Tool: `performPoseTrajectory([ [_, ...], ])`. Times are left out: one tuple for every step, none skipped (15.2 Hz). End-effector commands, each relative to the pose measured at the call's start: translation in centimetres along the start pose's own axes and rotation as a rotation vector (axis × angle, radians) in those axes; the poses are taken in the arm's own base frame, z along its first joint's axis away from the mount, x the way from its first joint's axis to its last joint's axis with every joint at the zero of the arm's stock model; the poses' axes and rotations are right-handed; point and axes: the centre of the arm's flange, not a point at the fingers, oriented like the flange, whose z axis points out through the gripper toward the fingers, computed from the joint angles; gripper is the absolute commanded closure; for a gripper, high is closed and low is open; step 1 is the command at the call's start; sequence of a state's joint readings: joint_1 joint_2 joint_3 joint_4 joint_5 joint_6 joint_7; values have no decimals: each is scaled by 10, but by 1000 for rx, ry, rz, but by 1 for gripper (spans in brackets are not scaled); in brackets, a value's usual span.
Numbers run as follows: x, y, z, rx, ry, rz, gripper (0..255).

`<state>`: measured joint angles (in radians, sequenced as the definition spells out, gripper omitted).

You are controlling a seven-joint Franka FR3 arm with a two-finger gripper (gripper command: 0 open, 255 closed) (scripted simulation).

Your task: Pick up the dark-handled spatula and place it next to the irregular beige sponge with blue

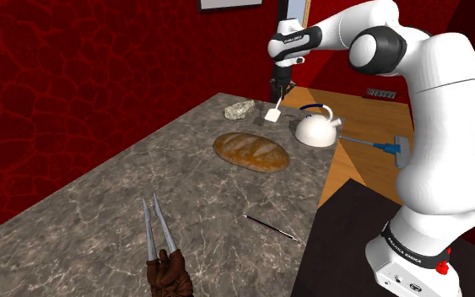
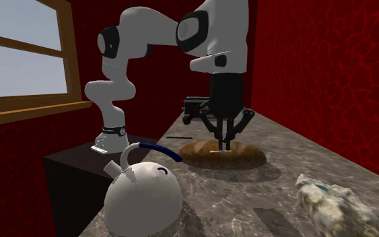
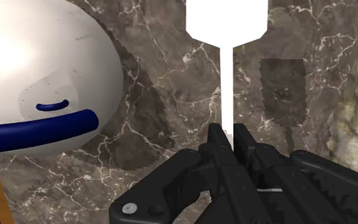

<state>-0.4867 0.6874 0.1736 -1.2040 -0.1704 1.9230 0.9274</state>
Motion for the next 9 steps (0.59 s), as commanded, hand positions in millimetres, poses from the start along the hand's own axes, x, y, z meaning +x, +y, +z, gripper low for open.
performPoseTrajectory([
  [23,-12,3,-1,0,1,255],
  [22,-12,9,-1,0,1,255],
  [22,-12,14,-1,0,1,255],
  [22,-12,19,-1,0,1,255],
  [21,-12,24,-1,0,1,255],
  [21,-12,30,-1,0,1,255],
  [21,-12,35,-1,0,1,255],
  [20,-12,40,-1,0,1,255],
  [20,-12,46,-1,0,1,255],
])
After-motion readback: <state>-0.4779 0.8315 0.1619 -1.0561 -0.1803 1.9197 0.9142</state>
